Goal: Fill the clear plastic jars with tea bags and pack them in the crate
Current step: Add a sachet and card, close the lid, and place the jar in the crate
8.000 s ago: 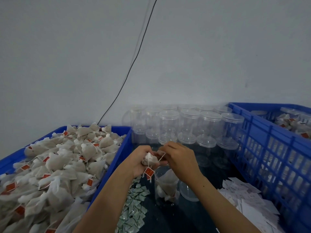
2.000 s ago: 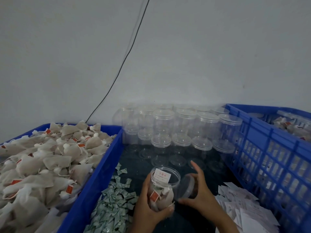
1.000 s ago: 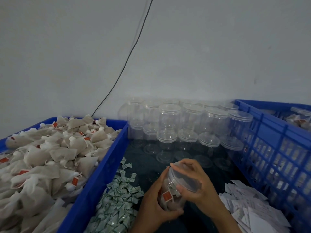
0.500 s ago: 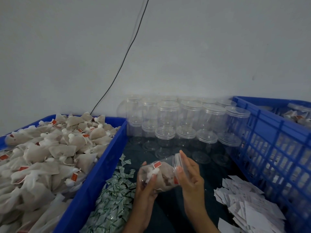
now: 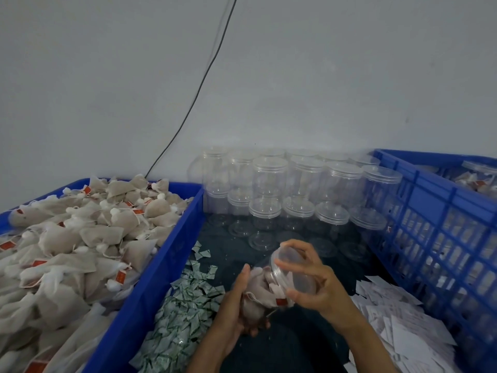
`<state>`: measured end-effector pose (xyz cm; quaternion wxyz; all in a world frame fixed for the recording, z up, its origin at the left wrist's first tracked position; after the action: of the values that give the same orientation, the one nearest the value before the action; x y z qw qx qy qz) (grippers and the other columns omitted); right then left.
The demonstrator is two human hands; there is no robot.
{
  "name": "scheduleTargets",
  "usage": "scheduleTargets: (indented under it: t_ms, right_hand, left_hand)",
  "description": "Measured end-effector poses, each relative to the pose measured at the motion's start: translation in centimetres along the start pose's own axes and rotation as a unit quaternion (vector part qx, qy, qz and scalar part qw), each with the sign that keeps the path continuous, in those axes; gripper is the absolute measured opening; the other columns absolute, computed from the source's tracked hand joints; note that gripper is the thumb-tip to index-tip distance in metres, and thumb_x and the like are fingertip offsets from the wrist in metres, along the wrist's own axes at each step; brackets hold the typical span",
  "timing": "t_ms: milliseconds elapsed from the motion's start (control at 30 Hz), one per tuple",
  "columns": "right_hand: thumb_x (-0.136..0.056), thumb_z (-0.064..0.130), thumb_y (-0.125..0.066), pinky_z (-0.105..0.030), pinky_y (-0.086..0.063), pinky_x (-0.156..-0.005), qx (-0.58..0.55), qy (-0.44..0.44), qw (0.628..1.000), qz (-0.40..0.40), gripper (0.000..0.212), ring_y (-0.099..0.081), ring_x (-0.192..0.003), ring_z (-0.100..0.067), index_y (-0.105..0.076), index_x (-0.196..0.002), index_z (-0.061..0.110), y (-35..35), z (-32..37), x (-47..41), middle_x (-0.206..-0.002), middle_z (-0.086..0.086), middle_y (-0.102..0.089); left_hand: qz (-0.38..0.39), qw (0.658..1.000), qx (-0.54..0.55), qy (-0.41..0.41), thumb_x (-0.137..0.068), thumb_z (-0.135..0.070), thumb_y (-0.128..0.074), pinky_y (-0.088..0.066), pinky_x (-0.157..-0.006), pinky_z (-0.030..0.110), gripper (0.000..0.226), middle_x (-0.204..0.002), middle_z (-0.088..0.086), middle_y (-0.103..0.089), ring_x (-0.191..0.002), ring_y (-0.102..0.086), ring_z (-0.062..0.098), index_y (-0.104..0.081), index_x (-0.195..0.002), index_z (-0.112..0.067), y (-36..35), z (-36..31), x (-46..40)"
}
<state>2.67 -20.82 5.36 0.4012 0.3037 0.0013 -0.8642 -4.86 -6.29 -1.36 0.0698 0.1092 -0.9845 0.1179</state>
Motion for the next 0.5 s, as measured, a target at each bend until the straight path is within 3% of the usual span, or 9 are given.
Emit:
scheduleTargets:
  t_ms: [167,267,367,433,467,500]
  right_hand:
    - [-0.075,0.036,-0.065,-0.016,-0.041,-0.099,0.048,-0.011,0.995,-0.089,0.042,-0.046,-0.122,-0.005,-0.066,-0.117,0.04,-1.6,0.0,-0.3,-0.124,0.007,-0.045]
    - [-0.081,0.054,-0.057,-0.018,-0.051,-0.085,0.064,-0.074,0.984,-0.151,0.041,-0.051,-0.111,0.003,-0.057,-0.121,0.054,-2.1,-0.6,-0.1,-0.119,0.012,-0.046]
    - [-0.09,0.065,-0.041,-0.025,-0.055,-0.075,0.038,-0.136,0.97,-0.2,0.024,-0.064,-0.095,-0.001,-0.052,-0.112,0.067,-2.5,-1.4,0.1,-0.103,0.018,-0.064]
    - [-0.094,0.062,-0.036,-0.036,-0.053,-0.087,0.017,-0.193,0.966,-0.173,0.03,-0.064,-0.102,-0.005,-0.051,-0.119,0.061,-2.7,-2.1,-0.4,-0.116,0.015,-0.066]
    - [-0.099,0.051,-0.037,-0.035,-0.049,-0.096,0.024,-0.195,0.972,-0.127,0.036,-0.057,-0.116,-0.011,-0.042,-0.135,0.054,-2.4,-2.2,0.1,-0.136,0.005,-0.054]
    - [-0.102,0.036,-0.04,-0.025,-0.045,-0.1,0.037,-0.185,0.977,-0.1,0.046,-0.048,-0.125,-0.014,-0.029,-0.146,0.044,-2.2,-2.1,0.2,-0.148,-0.004,-0.038]
  left_hand:
    - [-0.039,0.997,0.064,-0.034,-0.078,-0.064,-0.048,-0.046,-0.051,0.026,0.066,-0.095,0.014,-0.071,-0.067,-0.063,0.02,-0.056,-0.125,-0.019,-0.3,0.0,0.1]
    - [-0.114,0.982,0.081,-0.131,-0.074,-0.053,-0.073,-0.054,-0.061,0.031,0.063,-0.105,0.009,-0.07,-0.078,-0.068,0.021,-0.051,-0.126,-0.025,-0.1,-0.1,0.0]
    - [-0.119,0.966,0.043,-0.224,-0.063,-0.038,-0.082,-0.058,-0.074,0.036,0.077,-0.117,-0.006,-0.064,-0.101,-0.067,0.017,-0.045,-0.13,-0.038,0.1,-0.8,0.2]
    - [-0.111,0.968,0.039,-0.223,-0.059,-0.037,-0.085,-0.057,-0.075,0.034,0.082,-0.117,-0.01,-0.062,-0.104,-0.065,0.016,-0.044,-0.13,-0.042,0.3,-0.7,0.3]
    - [-0.106,0.971,0.056,-0.208,-0.058,-0.039,-0.085,-0.057,-0.073,0.034,0.082,-0.118,-0.006,-0.062,-0.103,-0.066,0.02,-0.045,-0.13,-0.041,0.3,-0.6,0.3]
    - [-0.099,0.974,0.082,-0.187,-0.058,-0.043,-0.084,-0.056,-0.07,0.034,0.079,-0.118,0.0,-0.064,-0.1,-0.067,0.025,-0.047,-0.128,-0.036,0.3,-0.5,0.3]
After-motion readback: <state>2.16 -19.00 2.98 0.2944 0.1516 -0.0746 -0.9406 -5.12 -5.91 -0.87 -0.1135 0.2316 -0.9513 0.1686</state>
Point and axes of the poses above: each hand's wrist, its own x-axis away from the middle knuckle, its own y-axis out of the back of the hand, z = x × y, the point moved 3 cm from there along -x, towards the middle knuckle
